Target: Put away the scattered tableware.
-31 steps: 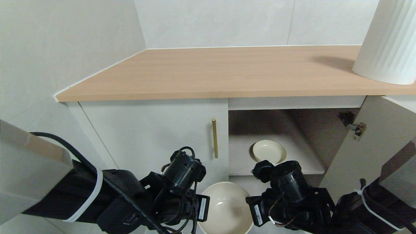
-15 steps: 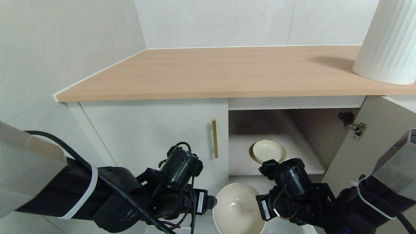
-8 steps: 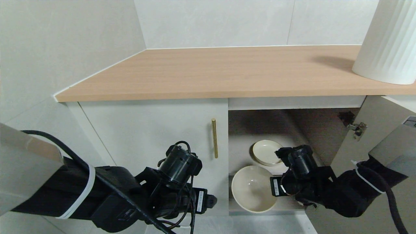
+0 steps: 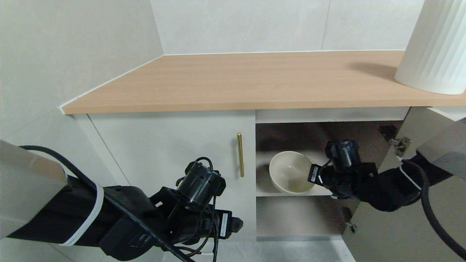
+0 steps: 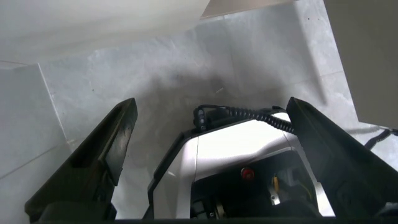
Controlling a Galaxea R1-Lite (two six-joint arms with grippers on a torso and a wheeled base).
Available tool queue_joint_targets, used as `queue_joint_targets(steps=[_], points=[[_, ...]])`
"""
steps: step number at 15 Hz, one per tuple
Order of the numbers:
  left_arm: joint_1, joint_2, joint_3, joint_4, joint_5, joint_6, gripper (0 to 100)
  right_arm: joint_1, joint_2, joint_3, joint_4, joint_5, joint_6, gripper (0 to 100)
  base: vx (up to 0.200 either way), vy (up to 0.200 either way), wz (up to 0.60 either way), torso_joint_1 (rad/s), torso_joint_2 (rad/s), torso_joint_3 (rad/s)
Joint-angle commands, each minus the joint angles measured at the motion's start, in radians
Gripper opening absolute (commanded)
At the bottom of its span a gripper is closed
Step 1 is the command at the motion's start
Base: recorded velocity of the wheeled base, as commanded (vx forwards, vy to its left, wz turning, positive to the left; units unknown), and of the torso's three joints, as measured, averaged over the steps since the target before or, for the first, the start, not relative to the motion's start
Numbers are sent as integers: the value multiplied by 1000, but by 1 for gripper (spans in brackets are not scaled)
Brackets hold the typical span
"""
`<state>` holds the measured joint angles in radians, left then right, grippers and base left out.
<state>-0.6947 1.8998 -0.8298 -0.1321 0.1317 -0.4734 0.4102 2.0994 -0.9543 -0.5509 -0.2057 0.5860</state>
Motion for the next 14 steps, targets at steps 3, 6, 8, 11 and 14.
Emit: queue_joint_targets(steps=[3, 6, 8, 11, 14], points=[[0, -1, 0, 0, 0, 1, 100, -44, 107, -124, 6, -106, 57, 0, 0, 0, 0, 0, 0, 0], [0, 1, 0, 0, 0, 1, 100, -67, 139, -159, 9, -123, 77, 0, 0, 0, 0, 0, 0, 0], [0, 1, 0, 0, 0, 1, 100, -88, 156, -184, 11, -144, 86, 0, 0, 0, 0, 0, 0, 0], [0, 1, 1, 0, 0, 1, 100, -93, 172, -198, 12, -155, 86, 0, 0, 0, 0, 0, 0, 0], [0, 1, 1, 0, 0, 1, 100, -93, 194, -218, 12, -155, 84, 0, 0, 0, 0, 0, 0, 0]])
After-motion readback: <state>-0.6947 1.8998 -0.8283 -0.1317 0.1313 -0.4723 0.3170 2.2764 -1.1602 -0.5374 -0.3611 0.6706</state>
